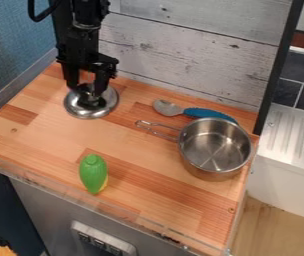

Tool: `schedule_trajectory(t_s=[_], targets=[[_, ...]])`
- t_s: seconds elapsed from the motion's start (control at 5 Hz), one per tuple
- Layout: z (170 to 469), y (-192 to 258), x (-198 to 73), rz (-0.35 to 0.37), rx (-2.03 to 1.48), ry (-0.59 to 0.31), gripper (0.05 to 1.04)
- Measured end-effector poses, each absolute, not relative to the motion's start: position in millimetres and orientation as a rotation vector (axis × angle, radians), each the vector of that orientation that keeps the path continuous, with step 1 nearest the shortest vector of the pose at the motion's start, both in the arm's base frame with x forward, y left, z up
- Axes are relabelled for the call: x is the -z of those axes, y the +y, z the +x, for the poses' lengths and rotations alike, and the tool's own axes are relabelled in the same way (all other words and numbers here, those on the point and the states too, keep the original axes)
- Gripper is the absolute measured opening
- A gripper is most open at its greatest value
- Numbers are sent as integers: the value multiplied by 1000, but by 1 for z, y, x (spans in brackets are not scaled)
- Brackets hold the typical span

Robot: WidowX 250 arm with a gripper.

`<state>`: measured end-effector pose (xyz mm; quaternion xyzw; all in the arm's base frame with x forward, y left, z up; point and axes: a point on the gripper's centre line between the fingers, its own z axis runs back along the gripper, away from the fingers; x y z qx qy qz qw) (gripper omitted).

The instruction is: Open the pot

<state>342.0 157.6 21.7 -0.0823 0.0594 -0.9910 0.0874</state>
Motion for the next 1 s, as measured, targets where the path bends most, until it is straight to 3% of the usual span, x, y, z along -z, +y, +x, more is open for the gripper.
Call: schedule_trajectory(t_s=[0.2, 0.6, 1.0], targets=[[344, 155, -21, -242, 2959, 195, 1011], [338, 152, -28, -249, 2962, 224, 1001], [329, 139, -77, -106, 2980, 318, 1001]])
